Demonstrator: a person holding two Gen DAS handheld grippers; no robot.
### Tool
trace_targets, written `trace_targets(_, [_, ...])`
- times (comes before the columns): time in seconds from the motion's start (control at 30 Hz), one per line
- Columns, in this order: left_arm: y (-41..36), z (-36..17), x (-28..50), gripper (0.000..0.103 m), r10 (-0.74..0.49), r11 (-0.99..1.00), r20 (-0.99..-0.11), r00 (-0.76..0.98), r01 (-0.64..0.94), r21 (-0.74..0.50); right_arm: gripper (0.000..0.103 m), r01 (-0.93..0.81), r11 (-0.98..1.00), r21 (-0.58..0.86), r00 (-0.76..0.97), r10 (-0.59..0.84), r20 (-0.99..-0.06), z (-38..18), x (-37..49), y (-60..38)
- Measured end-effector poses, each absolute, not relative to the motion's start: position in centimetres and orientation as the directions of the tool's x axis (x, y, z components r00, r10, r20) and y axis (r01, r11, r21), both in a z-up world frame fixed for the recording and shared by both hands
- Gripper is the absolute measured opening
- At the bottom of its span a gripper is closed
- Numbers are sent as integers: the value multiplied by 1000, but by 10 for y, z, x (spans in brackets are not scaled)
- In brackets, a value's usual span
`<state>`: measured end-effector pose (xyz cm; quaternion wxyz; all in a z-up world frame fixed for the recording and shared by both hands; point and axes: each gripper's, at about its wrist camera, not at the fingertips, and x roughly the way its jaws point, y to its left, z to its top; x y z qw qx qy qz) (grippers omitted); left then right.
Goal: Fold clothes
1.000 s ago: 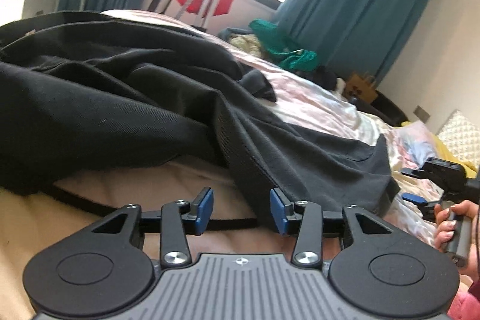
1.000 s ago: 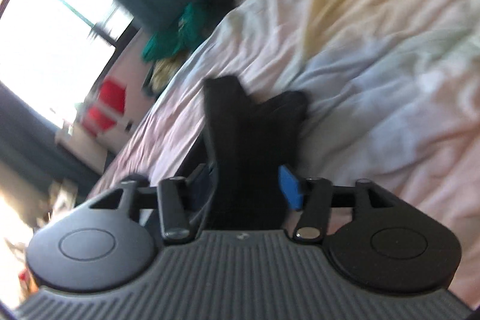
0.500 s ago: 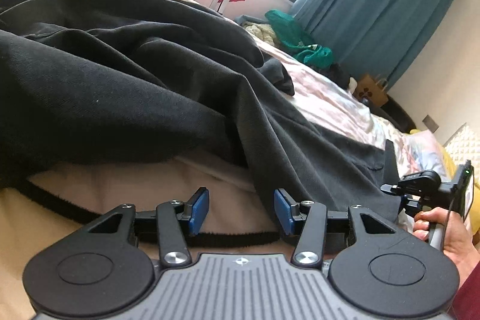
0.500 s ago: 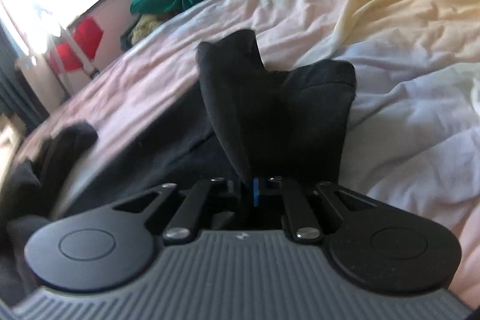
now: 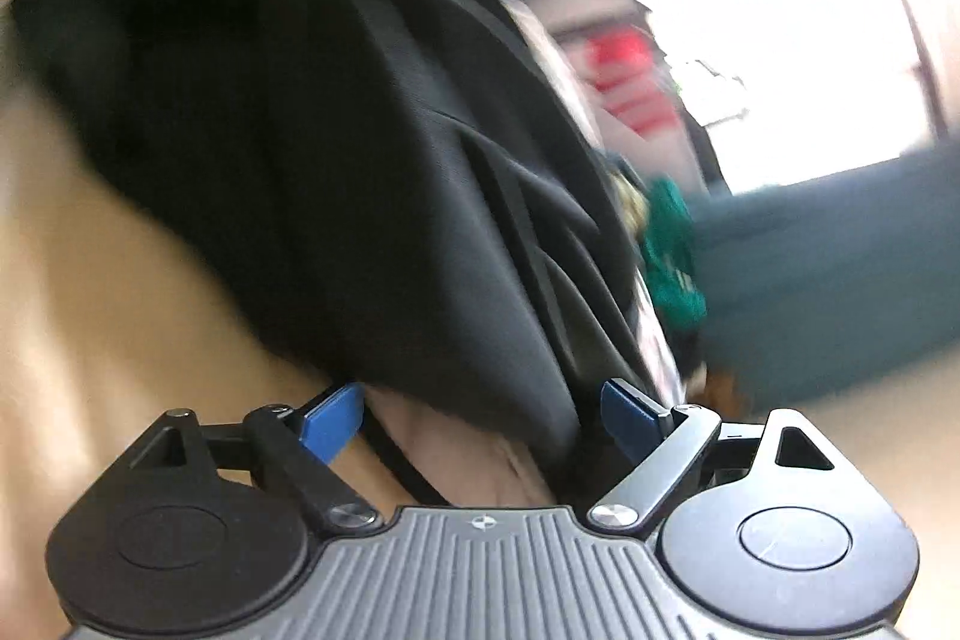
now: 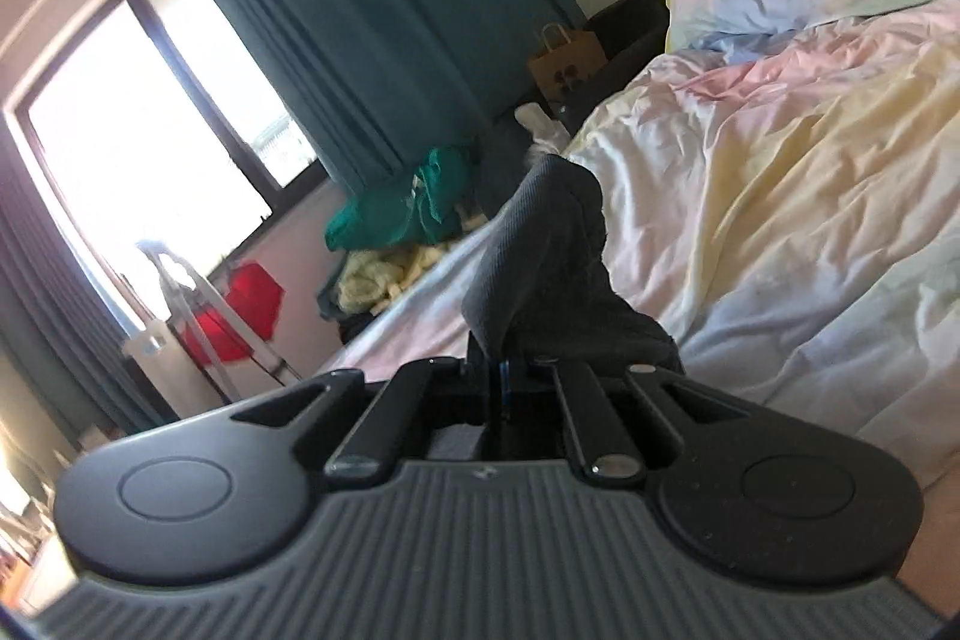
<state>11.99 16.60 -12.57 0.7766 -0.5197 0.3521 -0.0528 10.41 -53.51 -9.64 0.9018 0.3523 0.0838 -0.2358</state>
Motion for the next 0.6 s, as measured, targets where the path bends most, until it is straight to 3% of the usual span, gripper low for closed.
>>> trace_targets(0.17, [205, -156, 140, 85, -384, 246, -501, 776, -437, -865, 6, 531, 563, 633, 846, -325, -422, -122, 107, -546])
trace_targets(0.2, [207, -157, 144, 81, -375, 229, -504, 778, -450, -863, 6, 533, 544, 648, 846, -312, -433, -126, 108, -549])
trace_targets(0.27, [213, -157, 151, 55, -359, 224, -522, 774, -471, -853, 6, 528, 520, 671, 849, -292, -441, -130, 108, -552])
trace_targets(0.3, [216, -155, 154, 30, -359, 245, -527, 771, -467, -850, 7, 524, 515, 678, 851, -285, -442, -132, 108, -552])
trace_targets(0.33, [219, -153, 155, 17, -359, 266, -530, 768, -460, -847, 7, 519, 509, 686, 854, -277, -440, -133, 109, -553])
trace_targets(0.47, [230, -105, 131, 11, -282, 383, -519, 807, -402, -832, 6, 497, 485, 719, 867, -258, -426, -138, 106, -554])
trace_targets(0.6, [266, -53, 85, 10, -196, 408, -441, 876, -336, -849, 6, 467, 438, 768, 884, -235, -404, -141, 103, -561])
